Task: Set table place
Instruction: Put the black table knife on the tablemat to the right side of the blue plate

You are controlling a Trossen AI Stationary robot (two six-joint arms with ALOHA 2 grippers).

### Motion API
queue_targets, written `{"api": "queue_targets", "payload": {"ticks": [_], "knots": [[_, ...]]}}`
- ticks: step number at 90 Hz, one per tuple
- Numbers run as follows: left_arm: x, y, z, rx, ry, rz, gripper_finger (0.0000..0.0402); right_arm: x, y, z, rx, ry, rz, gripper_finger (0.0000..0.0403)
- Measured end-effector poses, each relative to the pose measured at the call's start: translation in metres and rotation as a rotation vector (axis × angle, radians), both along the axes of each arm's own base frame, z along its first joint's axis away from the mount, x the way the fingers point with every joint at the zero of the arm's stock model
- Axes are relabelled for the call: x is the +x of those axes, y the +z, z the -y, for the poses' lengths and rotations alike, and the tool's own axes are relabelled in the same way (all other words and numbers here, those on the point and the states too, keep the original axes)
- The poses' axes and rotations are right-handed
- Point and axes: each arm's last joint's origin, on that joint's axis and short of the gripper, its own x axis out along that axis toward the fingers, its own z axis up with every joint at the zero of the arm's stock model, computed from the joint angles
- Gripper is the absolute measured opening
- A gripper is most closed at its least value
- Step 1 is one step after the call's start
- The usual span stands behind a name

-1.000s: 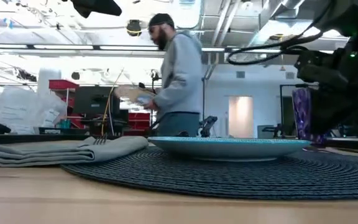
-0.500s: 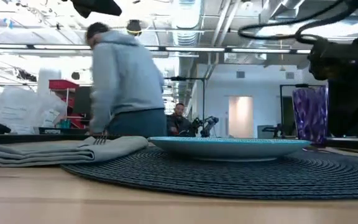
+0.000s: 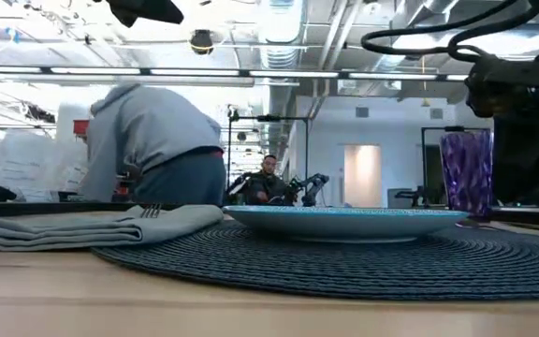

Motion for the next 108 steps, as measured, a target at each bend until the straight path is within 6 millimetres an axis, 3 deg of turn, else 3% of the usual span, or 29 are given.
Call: {"api": "queue_targets", "payload": {"ticks": [68, 88, 108], "knots": [[0.000, 0.000, 0.000, 0.000, 0.000, 0.000, 0.0000, -0.001, 0.000, 0.001, -0.010, -0.002, -0.010, 0.0060], [0.000, 0.000, 0.000, -0.005, 0.002, 0.001, 0.0000, -0.039, -0.007, 0.021, -0.167, -0.294, -0.297, 0.0056], [0.000, 0.000, 0.000, -0.002, 0.003, 0.001, 0.0000, -0.041, -0.008, 0.024, -0.127, -0.330, -0.300, 0.0055]]}}
